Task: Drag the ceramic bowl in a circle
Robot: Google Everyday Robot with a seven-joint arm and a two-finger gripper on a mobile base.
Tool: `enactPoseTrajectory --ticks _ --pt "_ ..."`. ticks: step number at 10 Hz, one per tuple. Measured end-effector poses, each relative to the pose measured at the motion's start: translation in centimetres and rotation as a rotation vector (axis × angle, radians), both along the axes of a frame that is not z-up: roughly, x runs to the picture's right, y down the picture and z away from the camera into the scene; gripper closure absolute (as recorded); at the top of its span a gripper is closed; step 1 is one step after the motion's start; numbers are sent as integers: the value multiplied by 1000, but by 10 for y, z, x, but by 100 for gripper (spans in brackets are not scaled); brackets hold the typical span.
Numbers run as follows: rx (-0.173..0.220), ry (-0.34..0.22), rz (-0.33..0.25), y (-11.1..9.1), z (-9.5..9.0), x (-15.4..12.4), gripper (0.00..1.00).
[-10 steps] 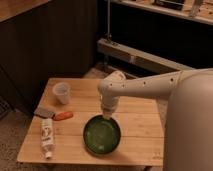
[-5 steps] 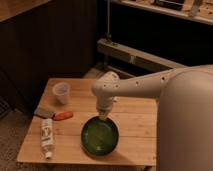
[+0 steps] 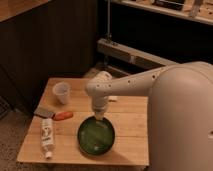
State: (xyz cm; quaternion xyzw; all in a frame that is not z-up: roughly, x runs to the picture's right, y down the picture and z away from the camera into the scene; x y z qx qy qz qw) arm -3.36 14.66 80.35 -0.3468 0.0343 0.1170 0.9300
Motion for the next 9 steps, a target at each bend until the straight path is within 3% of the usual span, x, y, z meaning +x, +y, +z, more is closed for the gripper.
enactPoseTrajectory --ticks 4,9 --pt "-10 12 -25 -3 11 -6 100" --pt "2 -21 -89 -20 24 -22 100"
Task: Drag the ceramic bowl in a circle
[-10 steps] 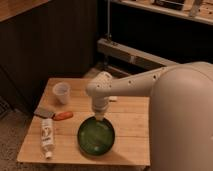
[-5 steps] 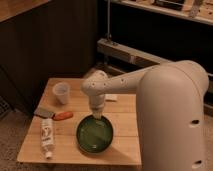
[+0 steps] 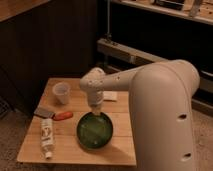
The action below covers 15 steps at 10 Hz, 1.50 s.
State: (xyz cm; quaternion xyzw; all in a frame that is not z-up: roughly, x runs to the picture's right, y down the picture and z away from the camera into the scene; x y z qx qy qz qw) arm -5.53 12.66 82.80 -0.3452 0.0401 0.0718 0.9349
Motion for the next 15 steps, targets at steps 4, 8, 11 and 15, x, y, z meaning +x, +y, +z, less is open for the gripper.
enactPoseTrajectory --ticks 4,8,11,15 --pt "3 -13 -27 -18 19 -5 100" --pt "8 23 -48 -28 39 -2 100" --pt "3 22 -61 -16 31 15 100" --pt "2 27 -100 -6 30 30 100"
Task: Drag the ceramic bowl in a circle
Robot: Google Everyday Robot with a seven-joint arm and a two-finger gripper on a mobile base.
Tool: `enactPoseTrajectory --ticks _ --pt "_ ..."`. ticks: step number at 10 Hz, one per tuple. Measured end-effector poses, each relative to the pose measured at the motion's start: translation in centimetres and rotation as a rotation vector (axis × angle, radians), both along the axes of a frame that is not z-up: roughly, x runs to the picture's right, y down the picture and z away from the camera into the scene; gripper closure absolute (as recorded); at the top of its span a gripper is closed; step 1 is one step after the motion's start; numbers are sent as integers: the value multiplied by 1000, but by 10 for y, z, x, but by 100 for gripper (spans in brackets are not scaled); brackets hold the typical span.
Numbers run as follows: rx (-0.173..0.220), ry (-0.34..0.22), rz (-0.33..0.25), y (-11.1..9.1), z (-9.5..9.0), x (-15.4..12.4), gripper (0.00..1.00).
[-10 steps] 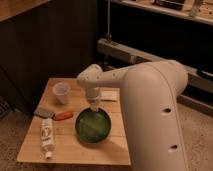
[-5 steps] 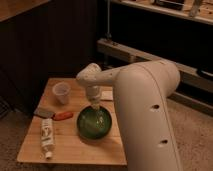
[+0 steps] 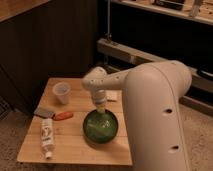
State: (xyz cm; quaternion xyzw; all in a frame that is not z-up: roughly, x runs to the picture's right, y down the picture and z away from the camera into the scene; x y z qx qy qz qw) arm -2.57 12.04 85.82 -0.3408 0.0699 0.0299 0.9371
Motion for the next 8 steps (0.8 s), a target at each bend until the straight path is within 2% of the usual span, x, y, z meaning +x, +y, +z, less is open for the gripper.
enactPoseTrajectory --ticks 1,5,8 --pt "1 -3 -6 -1 1 -5 100" --pt "-19 -51 -102 11 -13 -55 100" --pt "-19 -53 -122 3 -5 -66 100"
